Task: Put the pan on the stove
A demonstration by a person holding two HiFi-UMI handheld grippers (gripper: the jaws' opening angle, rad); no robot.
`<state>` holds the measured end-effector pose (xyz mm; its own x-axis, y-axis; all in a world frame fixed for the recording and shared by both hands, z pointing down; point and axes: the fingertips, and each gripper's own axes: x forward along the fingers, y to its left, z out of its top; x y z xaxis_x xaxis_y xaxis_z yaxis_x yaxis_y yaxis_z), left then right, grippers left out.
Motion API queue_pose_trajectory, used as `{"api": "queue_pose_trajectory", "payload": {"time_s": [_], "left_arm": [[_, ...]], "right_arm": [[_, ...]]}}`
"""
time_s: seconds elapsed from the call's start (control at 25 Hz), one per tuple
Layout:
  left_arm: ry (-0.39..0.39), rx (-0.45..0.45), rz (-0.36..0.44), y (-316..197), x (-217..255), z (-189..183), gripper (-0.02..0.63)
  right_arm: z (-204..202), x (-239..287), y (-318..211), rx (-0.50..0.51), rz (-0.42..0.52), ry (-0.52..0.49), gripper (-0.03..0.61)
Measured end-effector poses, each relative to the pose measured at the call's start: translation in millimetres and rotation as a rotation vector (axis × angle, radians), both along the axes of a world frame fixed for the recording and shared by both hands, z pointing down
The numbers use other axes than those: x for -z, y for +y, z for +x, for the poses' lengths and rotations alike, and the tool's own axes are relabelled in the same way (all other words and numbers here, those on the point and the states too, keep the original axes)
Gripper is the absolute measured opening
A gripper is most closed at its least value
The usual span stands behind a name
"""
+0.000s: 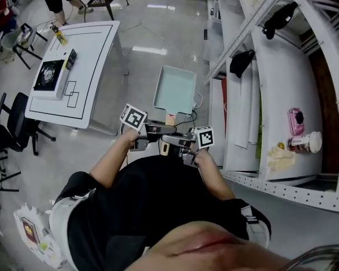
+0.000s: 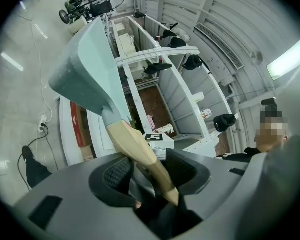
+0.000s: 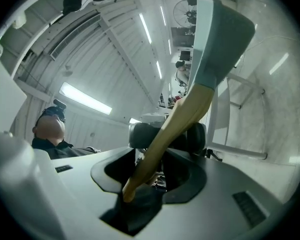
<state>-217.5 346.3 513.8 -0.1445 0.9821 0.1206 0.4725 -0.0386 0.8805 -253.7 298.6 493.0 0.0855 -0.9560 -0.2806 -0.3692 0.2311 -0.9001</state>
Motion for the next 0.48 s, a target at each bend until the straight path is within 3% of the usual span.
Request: {"api": "queue_pose_trajectory", "payload": {"time_s": [0.12, 0.24, 0.36, 0.48], "left_arm": [[-0.048, 0.018, -0.019, 13.8, 4.2, 40.2, 0.204], [-0.013, 0.039, -0.003, 27.3, 9.1, 85.9, 0.206], [-0.048, 0.066, -0.023, 42.5, 16.4, 126.7, 0.207], [-0.006, 0.087, 0.001, 53.1, 21.6, 169.0, 0.207]], "right_arm": [[42.9, 1.9, 13.1, 0.015, -0.015, 0.023, 0.176], [85.3, 8.3, 28.4, 0.033, -0.013, 0.023, 0.176], [126.8, 16.6, 43.2, 0.065, -0.019, 0.033, 0.179], [165.7, 22.7, 55.9, 0.082, -0.018, 0.04, 0.179]]}}
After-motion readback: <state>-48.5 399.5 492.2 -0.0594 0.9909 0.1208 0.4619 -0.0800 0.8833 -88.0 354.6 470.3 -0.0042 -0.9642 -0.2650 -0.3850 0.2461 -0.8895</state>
